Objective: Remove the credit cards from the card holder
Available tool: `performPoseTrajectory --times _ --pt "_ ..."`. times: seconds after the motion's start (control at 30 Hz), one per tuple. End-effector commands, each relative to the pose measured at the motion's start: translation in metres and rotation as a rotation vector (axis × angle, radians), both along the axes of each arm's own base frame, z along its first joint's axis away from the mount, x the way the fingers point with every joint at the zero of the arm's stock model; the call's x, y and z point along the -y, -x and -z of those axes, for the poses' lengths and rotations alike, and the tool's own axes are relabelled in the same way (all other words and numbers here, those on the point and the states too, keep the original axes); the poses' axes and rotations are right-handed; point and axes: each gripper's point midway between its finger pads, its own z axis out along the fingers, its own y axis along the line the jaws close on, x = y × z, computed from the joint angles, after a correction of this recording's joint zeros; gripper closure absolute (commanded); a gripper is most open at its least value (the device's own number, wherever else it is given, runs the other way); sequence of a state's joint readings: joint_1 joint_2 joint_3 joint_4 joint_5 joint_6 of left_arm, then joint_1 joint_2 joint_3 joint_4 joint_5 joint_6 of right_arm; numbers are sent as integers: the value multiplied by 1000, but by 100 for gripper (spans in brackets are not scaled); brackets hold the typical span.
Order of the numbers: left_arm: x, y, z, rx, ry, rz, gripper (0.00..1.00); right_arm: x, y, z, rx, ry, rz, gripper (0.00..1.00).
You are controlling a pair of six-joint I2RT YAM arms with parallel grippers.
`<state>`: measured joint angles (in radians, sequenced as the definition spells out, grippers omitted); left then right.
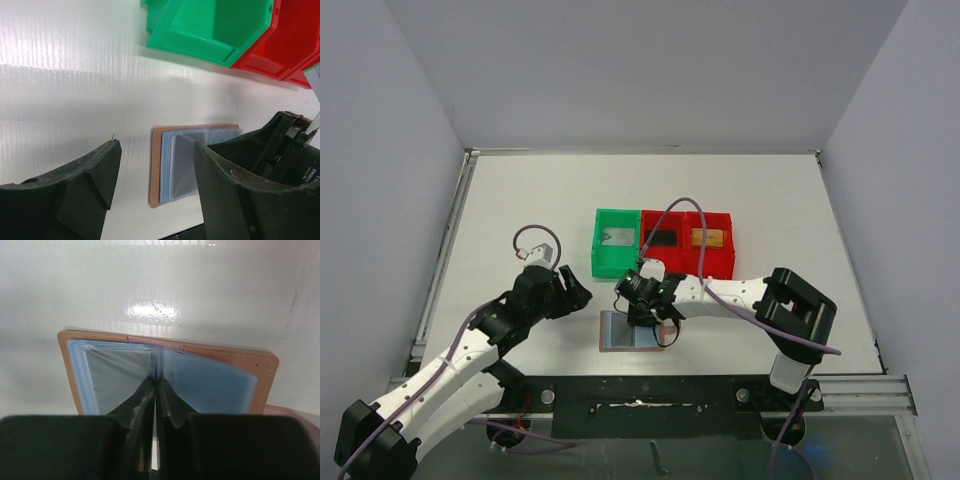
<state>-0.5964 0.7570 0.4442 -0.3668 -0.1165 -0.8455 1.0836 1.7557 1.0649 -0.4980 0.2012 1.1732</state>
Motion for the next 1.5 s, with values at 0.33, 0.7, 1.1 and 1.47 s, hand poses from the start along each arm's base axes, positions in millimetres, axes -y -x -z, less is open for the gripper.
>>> performPoseTrajectory --times 0.33,0.7,1.1,1.47 --pt "63 4 -13 -6 189 247 56 22 6 13 -21 -442 92 100" --pt "90 25 7 -92 238 359 58 33 9 23 -37 -425 128 100" --pt "99 37 35 -180 230 372 59 42 14 36 -62 -400 159 100" --pt "110 43 40 -193 233 402 65 40 14 40 -74 -401 160 100"
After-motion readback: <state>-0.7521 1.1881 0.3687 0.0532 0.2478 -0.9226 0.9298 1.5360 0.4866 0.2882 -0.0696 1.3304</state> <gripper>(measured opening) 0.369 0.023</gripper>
